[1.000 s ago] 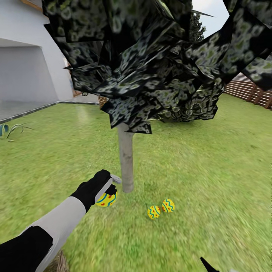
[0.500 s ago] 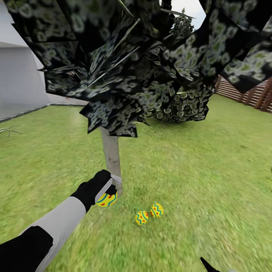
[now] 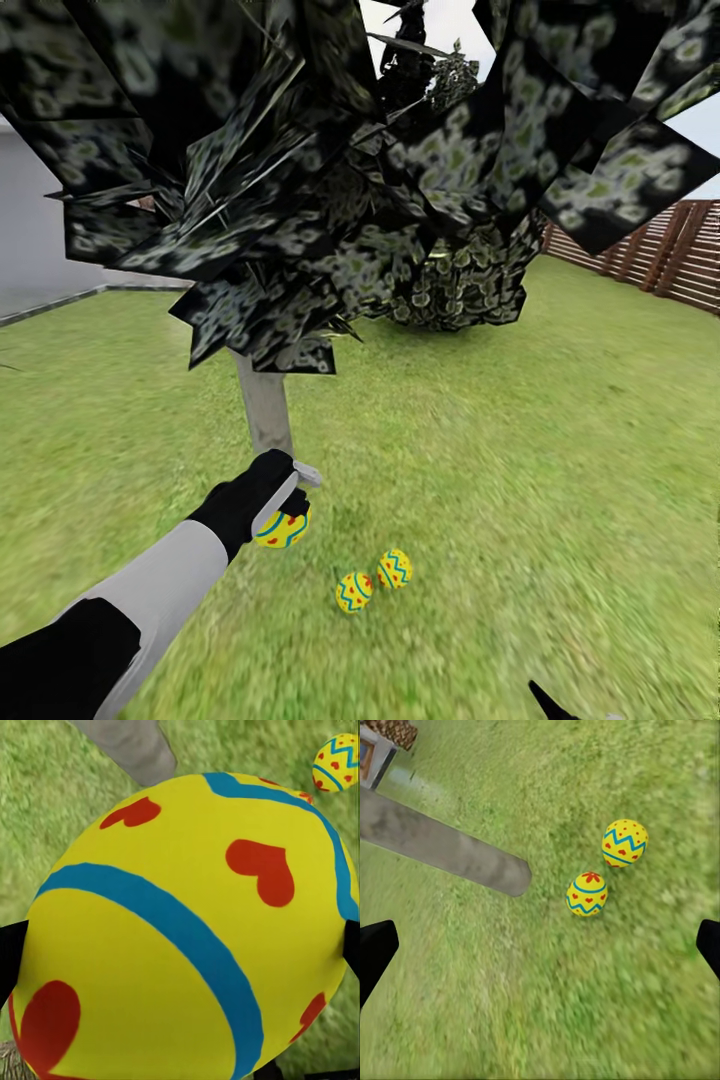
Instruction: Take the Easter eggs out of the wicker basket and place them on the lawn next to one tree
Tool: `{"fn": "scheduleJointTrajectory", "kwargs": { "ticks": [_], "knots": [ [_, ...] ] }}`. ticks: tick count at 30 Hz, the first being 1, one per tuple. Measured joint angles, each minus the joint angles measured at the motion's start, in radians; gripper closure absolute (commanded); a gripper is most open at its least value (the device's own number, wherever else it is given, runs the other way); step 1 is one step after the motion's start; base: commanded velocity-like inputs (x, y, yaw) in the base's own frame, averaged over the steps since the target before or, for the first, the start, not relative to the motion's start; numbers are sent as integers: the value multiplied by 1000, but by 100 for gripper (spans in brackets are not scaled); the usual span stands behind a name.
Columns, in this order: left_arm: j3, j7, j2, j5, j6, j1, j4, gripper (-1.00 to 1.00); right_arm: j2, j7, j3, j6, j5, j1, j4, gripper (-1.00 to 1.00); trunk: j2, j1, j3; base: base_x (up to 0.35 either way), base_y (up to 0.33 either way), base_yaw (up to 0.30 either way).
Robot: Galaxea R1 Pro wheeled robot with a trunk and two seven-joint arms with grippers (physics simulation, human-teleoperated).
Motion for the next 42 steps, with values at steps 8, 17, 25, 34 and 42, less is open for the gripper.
{"fn": "scheduleJointTrajectory", "kwargs": {
  "ticks": [8, 17, 25, 34, 42],
  "knots": [
    [0, 0, 0, 0, 0, 0, 0, 100, 2, 0, 1, 0, 4, 0, 0, -100, 0, 0, 12, 52, 0, -83],
    [0, -1, 0, 1, 0, 0, 4, 100, 3, 0, 2, 0, 4, 0, 0, -100, 0, 0, 27, 20, 0, -63],
    [0, -2, -1, 2, 0, 0, 4, 100, 4, 0, 2, 0, 4, 0, 0, -100, 0, 0, 39, 0, 0, -63],
    [2, -13, -1, 7, 0, 0, 4, 100, 1, 0, 0, 0, 3, 0, 0, -100, -7, 4, 48, 0, 0, -45],
    [7, -15, 0, 6, 0, 0, 6, 100, 0, 0, 0, 0, 3, 0, 0, -100, -63, 34, 24, 0, 0, -2]
  ]
}}
